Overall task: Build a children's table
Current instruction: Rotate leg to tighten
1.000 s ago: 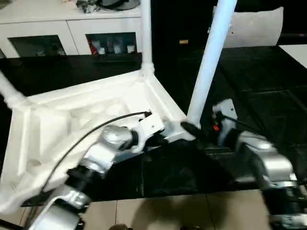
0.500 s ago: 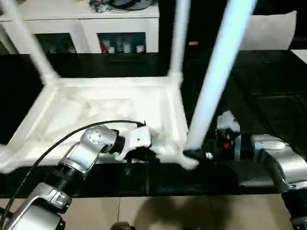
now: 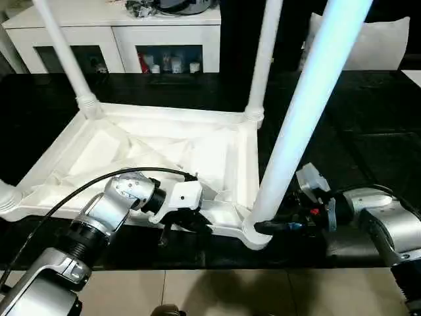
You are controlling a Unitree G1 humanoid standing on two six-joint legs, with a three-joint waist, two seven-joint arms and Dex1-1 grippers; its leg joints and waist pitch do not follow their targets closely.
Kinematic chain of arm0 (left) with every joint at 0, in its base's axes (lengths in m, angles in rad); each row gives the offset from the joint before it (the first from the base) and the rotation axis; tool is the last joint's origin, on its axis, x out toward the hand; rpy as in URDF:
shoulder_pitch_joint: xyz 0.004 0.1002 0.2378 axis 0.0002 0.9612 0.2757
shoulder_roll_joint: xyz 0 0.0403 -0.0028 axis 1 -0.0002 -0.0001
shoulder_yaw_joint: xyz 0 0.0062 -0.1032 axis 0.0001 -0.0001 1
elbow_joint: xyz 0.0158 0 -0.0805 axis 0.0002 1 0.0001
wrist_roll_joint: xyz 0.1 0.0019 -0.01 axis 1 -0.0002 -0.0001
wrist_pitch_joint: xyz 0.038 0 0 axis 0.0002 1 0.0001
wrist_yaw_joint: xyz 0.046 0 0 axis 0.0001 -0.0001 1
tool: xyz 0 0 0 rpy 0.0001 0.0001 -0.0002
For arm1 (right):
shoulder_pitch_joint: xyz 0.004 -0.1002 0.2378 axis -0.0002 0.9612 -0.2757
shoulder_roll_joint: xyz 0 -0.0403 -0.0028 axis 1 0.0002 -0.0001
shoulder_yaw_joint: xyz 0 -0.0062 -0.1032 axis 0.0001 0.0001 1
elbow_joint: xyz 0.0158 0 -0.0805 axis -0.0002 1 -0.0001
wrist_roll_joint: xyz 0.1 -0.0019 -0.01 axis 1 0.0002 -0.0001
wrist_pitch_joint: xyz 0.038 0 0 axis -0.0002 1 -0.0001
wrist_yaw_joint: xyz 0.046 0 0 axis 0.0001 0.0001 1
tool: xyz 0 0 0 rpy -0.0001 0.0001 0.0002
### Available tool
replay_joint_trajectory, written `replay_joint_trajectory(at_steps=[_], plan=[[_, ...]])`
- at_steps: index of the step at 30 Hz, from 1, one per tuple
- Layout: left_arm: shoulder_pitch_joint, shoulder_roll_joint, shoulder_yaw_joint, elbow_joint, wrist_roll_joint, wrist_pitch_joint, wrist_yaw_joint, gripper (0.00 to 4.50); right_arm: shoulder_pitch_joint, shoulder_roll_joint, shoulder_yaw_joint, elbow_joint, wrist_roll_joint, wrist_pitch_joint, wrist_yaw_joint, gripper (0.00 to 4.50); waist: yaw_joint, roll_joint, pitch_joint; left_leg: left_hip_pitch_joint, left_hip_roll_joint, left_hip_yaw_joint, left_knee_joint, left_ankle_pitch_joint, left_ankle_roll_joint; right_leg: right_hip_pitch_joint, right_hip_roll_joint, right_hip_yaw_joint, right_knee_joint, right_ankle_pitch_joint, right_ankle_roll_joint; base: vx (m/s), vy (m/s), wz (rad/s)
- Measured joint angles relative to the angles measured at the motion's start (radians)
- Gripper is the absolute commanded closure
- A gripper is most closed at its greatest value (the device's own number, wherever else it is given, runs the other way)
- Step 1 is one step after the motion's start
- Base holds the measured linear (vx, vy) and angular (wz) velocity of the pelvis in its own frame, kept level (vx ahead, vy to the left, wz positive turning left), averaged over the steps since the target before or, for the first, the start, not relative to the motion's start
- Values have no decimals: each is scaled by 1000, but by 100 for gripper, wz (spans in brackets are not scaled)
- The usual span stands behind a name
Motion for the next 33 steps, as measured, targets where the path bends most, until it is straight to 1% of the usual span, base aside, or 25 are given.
replay_joint_trajectory(at_steps=[4,7,10,11,12,13,14,17,18,19,22,24,26,28,29,30,33], plan=[[0,-4,3,-3,-4,15,-5,450,2,-3,-3,-13,7,27,-4,246,1,0,0,0,0,0,0,0,0,0,0,0,0,0,0,0,0,0],[4,-15,17,-30,-21,90,7,450,14,15,-26,-47,33,91,-48,247,0,0,0,0,0,0,0,0,0,1,0,0,0,0,0,0,0,0],[8,-34,51,-47,-12,179,87,450,13,64,-63,-58,21,137,-180,248,-9,0,0,3,0,0,0,0,-3,2,0,0,2,0,0,0,0,0],[7,-47,66,-48,3,219,139,450,10,106,-82,-57,-2,148,-261,248,-23,0,0,4,0,1,0,0,-4,1,0,1,2,1,0,0,0,0],[7,-54,71,-48,7,237,164,450,8,124,-89,-56,-11,150,-307,248,-35,0,0,4,0,1,0,0,-5,1,0,1,2,1,1,0,0,0],[7,-65,73,-50,10,258,190,450,7,139,-97,-56,-22,157,-350,249,-44,0,0,4,0,1,0,0,-5,1,0,1,1,1,1,0,0,0],[7,-91,81,-50,24,290,238,450,-3,168,-110,-48,-47,167,-421,249,-56,-1,1,4,0,1,0,0,-5,2,0,1,1,2,1,0,0,0],[-9,-195,117,-41,64,397,425,450,-51,294,-164,-24,-118,216,-693,251,-83,-1,1,3,-1,1,0,0,-5,1,0,1,-1,3,1,0,0,0],[-12,-214,118,-42,67,412,455,450,-58,306,-167,-22,-127,221,-738,251,-87,-1,1,2,-1,0,-1,0,-5,1,0,1,-2,3,2,0,0,0],[-12,-231,120,-42,67,423,477,450,-61,312,-168,-21,-131,222,-769,251,-88,-1,1,2,-1,0,-1,-1,-4,1,0,1,-3,3,2,0,0,0],[-12,-300,139,-38,74,460,578,450,-67,375,-200,-20,-164,215,-895,251,-86,-1,1,0,-1,0,-4,0,-3,-1,0,0,-3,1,4,0,0,0],[-18,-324,141,-34,81,474,618,450,-66,398,-202,-13,-188,184,-943,251,-83,0,0,0,-1,0,-5,0,-2,-1,0,0,-3,1,4,0,0,0],[-18,-326,140,-34,88,475,626,450,-63,416,-211,-6,-192,166,-958,183,-82,0,0,0,-1,0,-5,0,-3,-1,0,0,-4,2,4,0,0,0],[-18,-326,138,-34,95,469,626,450,-57,429,-220,-6,-183,157,-958,181,-83,0,0,0,-1,0,-5,0,-3,-1,0,0,-4,2,4,0,0,0],[-18,-324,134,-34,98,462,626,450,-55,430,-220,-6,-178,153,-958,153,-83,0,1,0,-2,0,-5,0,-3,-1,0,1,-5,2,4,0,0,0],[-18,-320,128,-34,98,453,625,450,-52,428,-220,-6,-177,148,-953,153,-83,0,1,0,-2,0,-5,0,-3,-1,0,0,-5,2,4,0,0,0],[-16,-298,113,-34,98,412,599,450,-37,395,-220,-7,-147,131,-886,125,-81,1,1,-2,-1,0,-5,0,-3,-2,0,0,-5,2,4,0,0,0]])
